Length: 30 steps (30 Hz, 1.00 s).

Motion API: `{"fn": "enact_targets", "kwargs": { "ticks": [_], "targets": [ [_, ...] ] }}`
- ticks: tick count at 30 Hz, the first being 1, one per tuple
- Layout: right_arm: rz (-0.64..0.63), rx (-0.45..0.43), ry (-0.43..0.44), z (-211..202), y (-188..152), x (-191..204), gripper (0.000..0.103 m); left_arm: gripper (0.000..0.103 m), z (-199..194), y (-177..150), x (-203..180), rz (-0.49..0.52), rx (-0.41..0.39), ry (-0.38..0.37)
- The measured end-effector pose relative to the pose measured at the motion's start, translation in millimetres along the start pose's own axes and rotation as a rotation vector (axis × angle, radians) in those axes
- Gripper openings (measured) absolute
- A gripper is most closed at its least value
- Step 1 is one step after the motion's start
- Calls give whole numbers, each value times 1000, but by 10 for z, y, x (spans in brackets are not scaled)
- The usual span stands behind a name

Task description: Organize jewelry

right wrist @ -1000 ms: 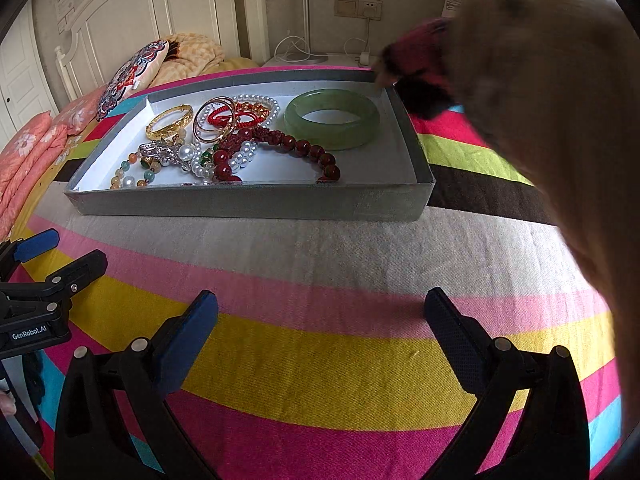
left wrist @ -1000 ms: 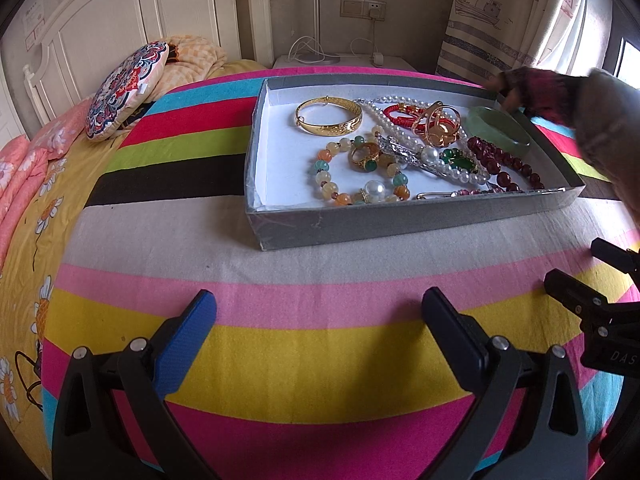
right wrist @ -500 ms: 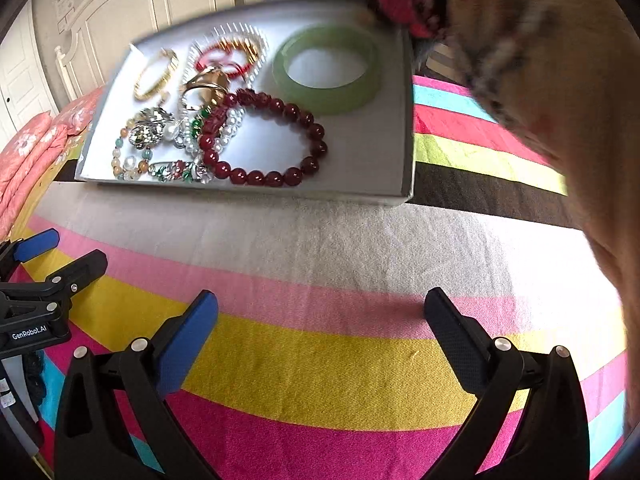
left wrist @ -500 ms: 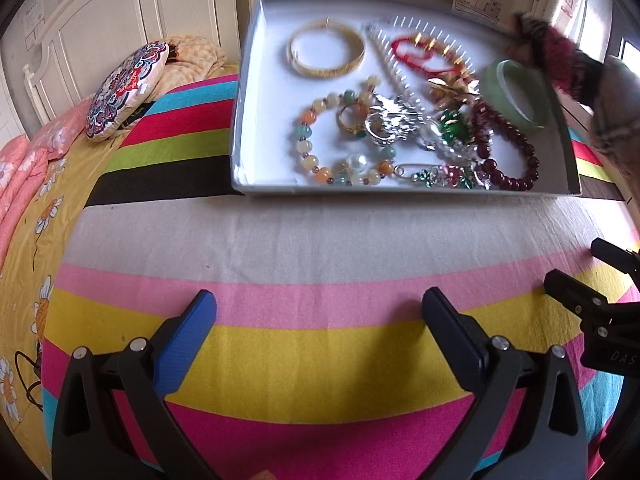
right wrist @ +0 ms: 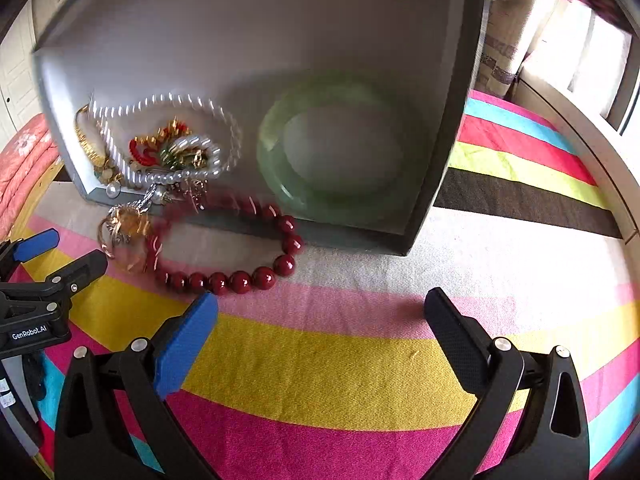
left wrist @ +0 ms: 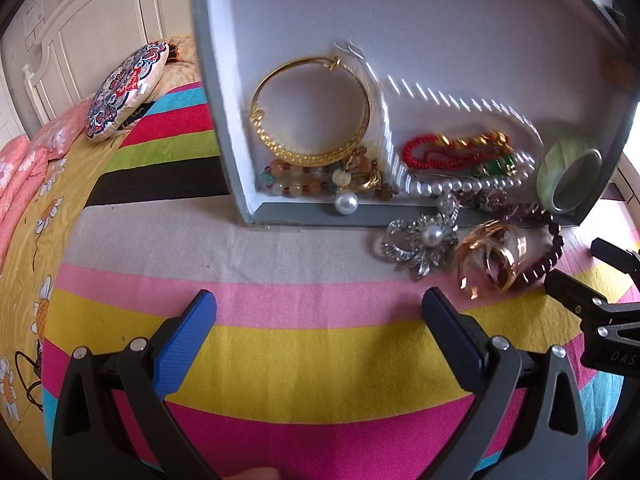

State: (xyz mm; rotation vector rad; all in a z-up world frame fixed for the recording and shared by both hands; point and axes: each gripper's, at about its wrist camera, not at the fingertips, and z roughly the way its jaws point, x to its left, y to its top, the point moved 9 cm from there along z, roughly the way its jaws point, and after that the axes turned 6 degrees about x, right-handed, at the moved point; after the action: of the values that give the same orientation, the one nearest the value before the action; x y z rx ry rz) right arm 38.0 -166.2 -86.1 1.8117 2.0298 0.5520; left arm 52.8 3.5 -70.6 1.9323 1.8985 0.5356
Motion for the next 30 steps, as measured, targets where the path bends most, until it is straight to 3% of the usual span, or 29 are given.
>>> {"fn": "enact_targets", "kwargs": {
  "ticks": [30],
  "targets": [
    [0, 1, 0, 16, 9, 1, 99, 101, 8, -15, 13, -4, -1, 0]
  ]
}}
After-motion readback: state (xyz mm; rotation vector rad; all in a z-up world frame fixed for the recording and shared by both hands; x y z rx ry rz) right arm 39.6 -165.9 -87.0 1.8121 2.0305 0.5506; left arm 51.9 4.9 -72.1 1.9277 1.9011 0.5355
